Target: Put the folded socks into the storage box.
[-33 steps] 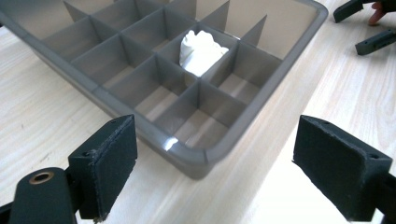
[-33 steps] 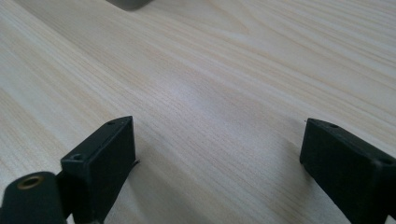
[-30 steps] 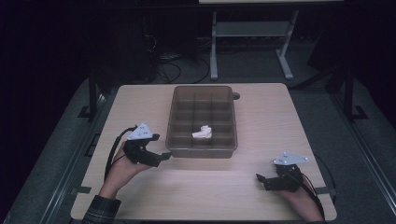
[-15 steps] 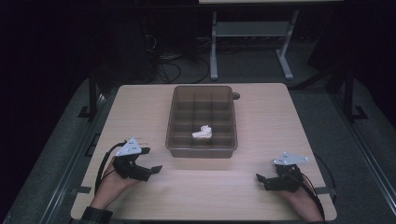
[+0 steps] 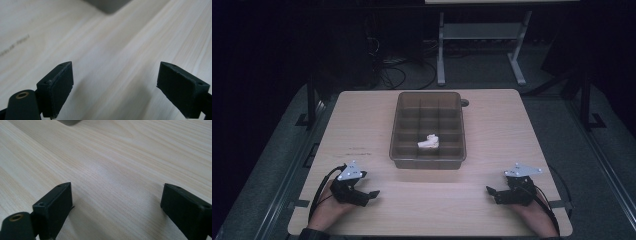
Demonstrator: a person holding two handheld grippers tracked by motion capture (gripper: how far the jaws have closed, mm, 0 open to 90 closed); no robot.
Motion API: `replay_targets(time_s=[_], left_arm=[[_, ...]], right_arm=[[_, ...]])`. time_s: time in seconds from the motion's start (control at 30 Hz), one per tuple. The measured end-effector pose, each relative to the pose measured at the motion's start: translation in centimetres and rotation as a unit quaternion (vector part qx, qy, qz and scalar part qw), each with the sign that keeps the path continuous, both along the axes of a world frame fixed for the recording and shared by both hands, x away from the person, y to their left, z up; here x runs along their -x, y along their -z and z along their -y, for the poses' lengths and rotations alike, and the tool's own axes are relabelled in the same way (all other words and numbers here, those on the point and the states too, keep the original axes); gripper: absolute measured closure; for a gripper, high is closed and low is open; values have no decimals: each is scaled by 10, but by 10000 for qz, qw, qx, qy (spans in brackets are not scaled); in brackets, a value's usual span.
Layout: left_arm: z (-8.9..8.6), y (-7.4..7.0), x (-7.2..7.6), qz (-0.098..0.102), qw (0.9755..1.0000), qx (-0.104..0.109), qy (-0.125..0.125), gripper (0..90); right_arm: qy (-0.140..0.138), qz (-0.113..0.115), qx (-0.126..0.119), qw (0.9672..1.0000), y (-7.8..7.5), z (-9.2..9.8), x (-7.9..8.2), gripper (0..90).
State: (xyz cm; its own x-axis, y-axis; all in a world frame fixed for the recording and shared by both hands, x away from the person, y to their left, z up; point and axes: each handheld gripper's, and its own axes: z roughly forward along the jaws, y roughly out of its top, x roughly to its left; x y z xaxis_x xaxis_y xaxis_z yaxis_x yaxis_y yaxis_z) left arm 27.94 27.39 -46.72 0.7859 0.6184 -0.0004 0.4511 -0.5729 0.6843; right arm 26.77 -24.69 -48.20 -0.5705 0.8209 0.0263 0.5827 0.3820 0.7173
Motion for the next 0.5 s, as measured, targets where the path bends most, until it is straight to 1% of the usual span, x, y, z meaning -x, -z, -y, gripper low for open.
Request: replay_targets(time_s=[0.03, 0.1, 0.13, 0.27, 0.33, 0.5], left_arm=[[-1, 2, 1, -6, 10000, -64, -5, 134], [-3, 3, 2, 28, 10000, 6, -11, 133], [-4, 3, 3, 40, 10000, 1, -27, 133], [-7, 7, 4, 154, 9997, 181, -41, 132], [-8, 8, 5, 185, 9996, 201, -36, 133], [-8, 8, 5, 185, 9996, 199, -35, 132]], right_arm=[[-1, -2, -1, 10000, 0, 0, 0, 101], [-2, -1, -1, 10000, 0, 0, 0, 100], [-3, 0, 1, 10000, 0, 0, 0, 101], [-3, 0, -1, 10000, 0, 0, 0, 100], [-5, 1, 1, 10000, 0, 0, 0, 100], [0, -2, -8, 10000, 0, 0, 0, 101]])
